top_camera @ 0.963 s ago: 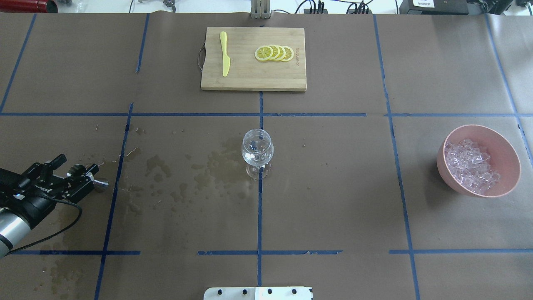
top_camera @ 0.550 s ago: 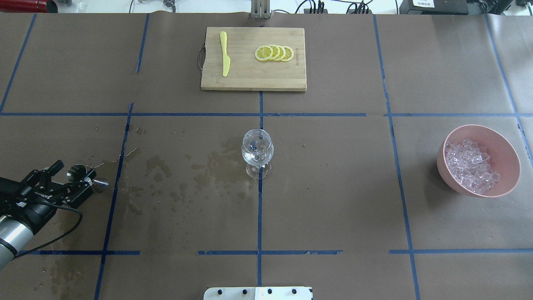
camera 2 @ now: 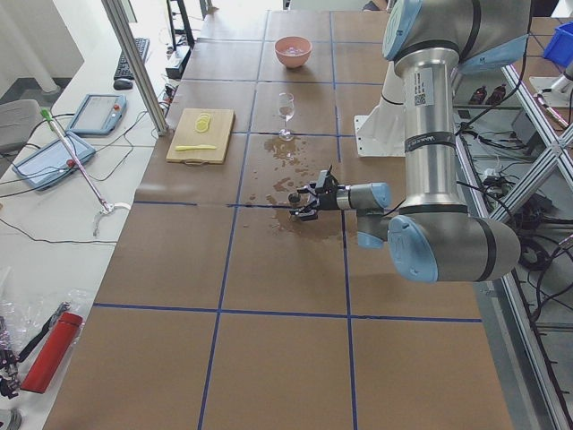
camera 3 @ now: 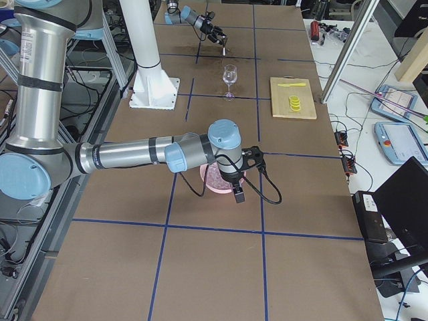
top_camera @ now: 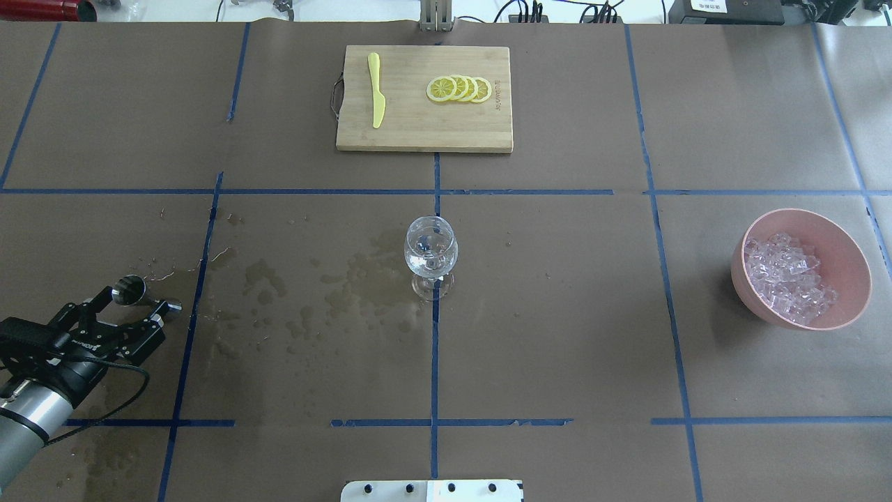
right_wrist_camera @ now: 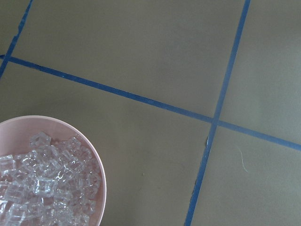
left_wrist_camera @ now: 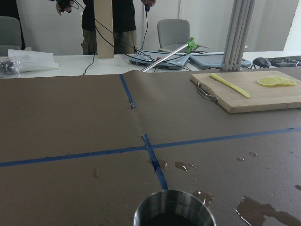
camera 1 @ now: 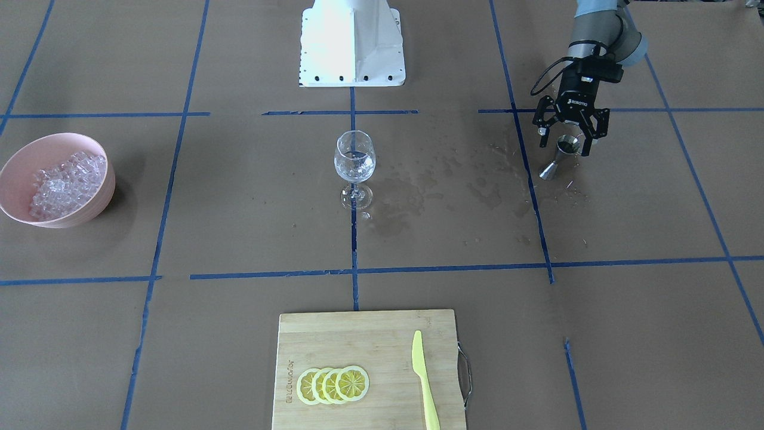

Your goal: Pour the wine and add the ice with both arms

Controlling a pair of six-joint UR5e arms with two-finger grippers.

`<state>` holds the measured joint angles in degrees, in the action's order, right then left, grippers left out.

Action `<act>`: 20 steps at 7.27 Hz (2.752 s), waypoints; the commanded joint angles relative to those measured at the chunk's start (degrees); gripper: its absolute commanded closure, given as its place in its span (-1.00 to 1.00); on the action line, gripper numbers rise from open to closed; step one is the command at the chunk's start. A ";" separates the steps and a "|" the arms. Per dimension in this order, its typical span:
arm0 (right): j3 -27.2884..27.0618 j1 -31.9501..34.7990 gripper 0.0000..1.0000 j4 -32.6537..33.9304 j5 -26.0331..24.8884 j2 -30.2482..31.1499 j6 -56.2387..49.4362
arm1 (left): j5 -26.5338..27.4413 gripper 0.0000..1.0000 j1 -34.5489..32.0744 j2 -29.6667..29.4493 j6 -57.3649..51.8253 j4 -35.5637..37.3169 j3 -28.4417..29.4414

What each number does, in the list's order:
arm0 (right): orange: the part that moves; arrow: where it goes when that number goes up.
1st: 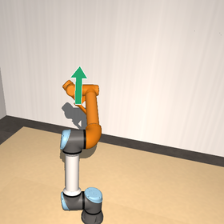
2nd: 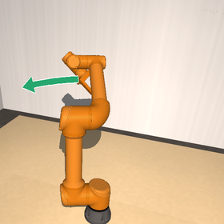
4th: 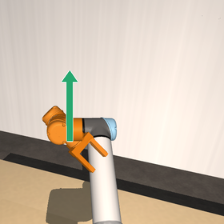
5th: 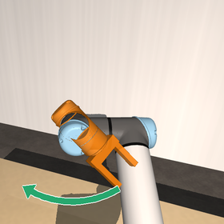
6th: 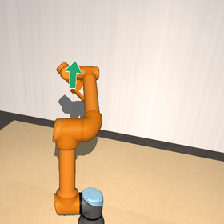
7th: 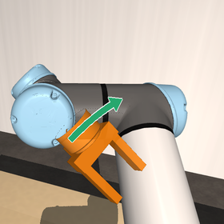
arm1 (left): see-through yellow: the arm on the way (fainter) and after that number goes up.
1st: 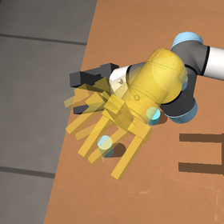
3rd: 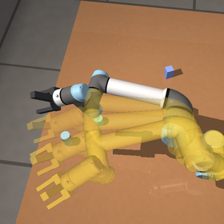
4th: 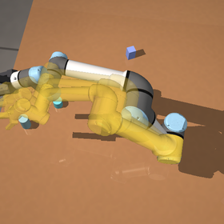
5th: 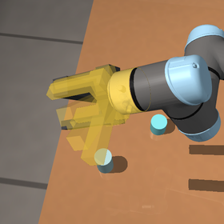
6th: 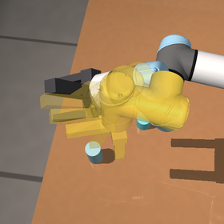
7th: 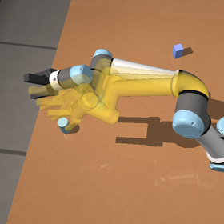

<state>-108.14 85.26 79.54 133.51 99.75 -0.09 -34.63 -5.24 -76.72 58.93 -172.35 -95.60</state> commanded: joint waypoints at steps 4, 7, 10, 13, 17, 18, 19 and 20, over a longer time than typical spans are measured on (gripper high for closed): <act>-0.05 0.00 -1.00 -0.09 0.00 -0.09 0.00 | 1.67 -0.61 0.94 -2.47 0.31 -0.27 4.28; 0.04 0.00 -1.00 -0.09 0.00 -0.09 -0.09 | 1.67 -0.49 0.94 -2.47 0.31 -0.36 4.28; 0.04 0.00 -1.00 -0.09 0.00 -0.17 0.00 | 1.93 -0.48 0.85 -2.47 0.31 -0.36 4.28; -0.05 0.00 -1.00 -0.09 0.00 -0.17 0.00 | 2.02 -0.47 0.85 -2.47 0.31 -0.36 4.02; 0.04 0.00 -1.00 -0.09 0.00 -0.26 -0.09 | 2.02 -0.25 0.85 -3.09 0.22 -0.36 4.02; 0.04 0.00 -1.00 -0.09 -0.09 -0.26 -0.09 | 2.02 -0.01 0.85 -3.09 0.22 -0.36 4.10; 0.04 0.00 -1.00 0.00 0.00 -0.26 -0.09 | 2.02 0.23 0.85 -3.09 0.22 -0.44 4.02; 0.04 0.00 -1.00 -0.09 0.00 -0.26 -0.09 | 2.02 0.37 0.85 -3.09 0.22 -0.44 4.10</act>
<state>-108.11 85.25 79.49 133.48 99.49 -0.18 -32.61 -4.39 -79.80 59.15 -172.76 -91.55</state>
